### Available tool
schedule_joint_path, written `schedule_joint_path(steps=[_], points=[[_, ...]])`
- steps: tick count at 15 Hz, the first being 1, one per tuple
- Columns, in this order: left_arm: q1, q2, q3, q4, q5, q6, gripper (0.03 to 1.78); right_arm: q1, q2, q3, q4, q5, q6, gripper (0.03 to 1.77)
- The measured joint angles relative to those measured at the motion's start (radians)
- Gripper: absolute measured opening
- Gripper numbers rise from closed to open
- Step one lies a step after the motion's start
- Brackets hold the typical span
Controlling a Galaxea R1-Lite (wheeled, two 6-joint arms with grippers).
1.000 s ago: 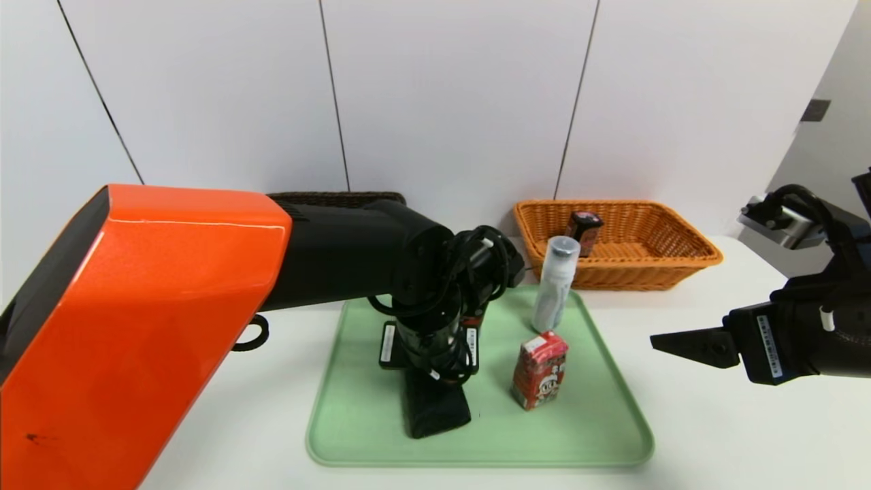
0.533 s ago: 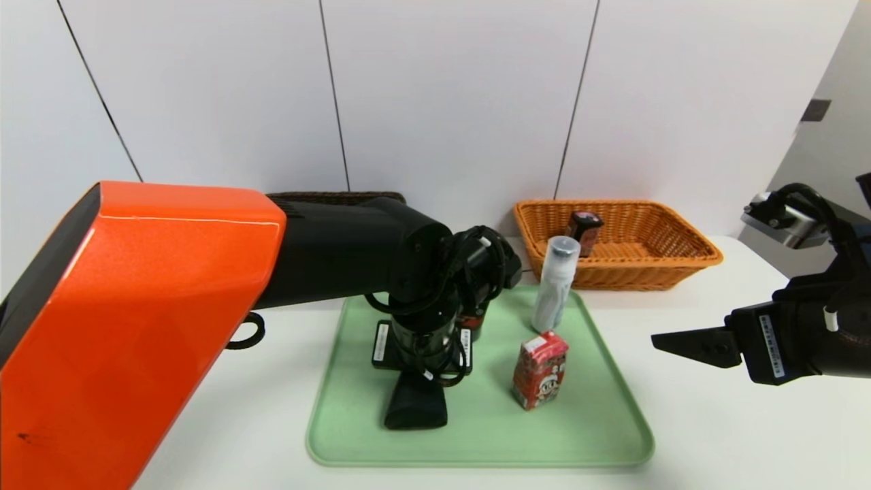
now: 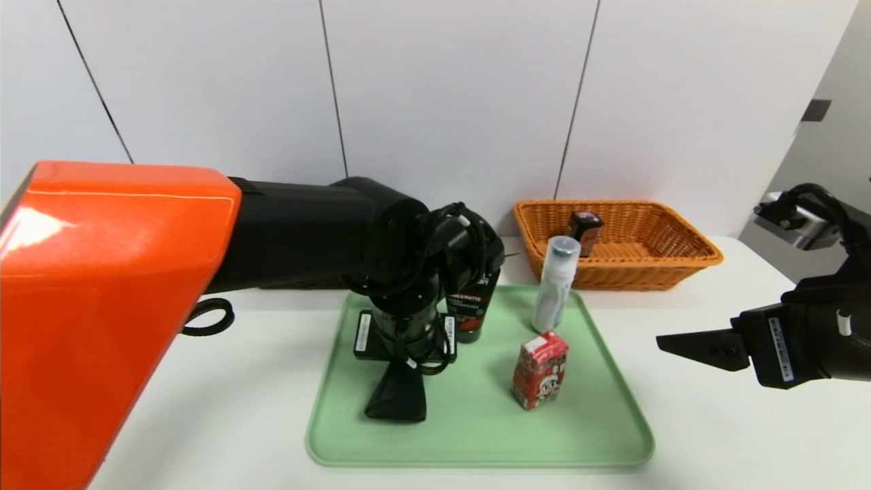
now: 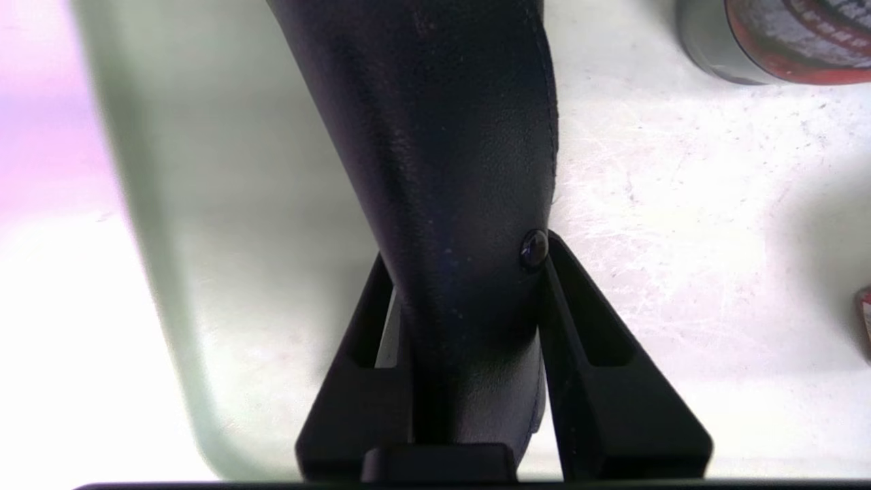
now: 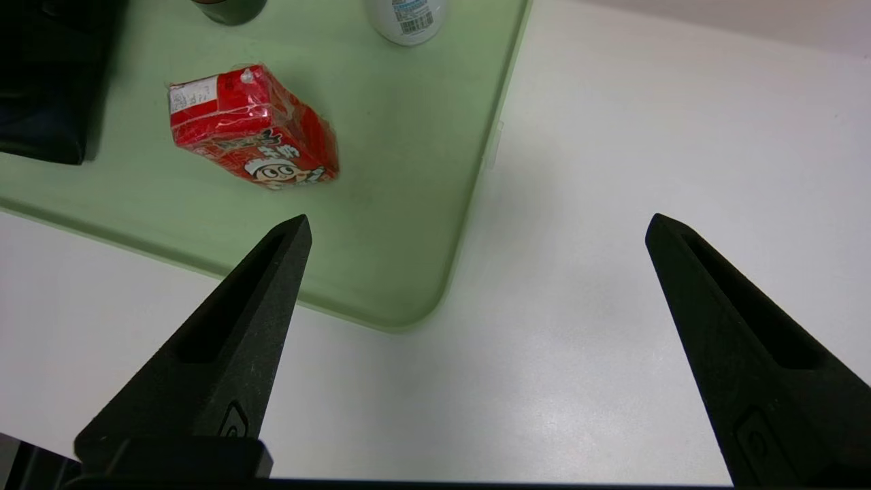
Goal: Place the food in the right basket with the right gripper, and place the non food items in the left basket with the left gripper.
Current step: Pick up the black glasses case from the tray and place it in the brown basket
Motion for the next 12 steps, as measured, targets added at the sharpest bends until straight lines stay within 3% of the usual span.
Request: schedule_joint_path(steps=[8, 12], points=[[0.062, -0.196, 0.006, 0.076, 0.014, 0.010, 0.49, 0.000, -0.007, -0.010, 0.000, 0.000, -0.001, 1.69], [0.066, -0.324, -0.001, 0.087, 0.048, 0.073, 0.48, 0.000, -0.015, -0.011, 0.000, -0.004, -0.001, 1.69]])
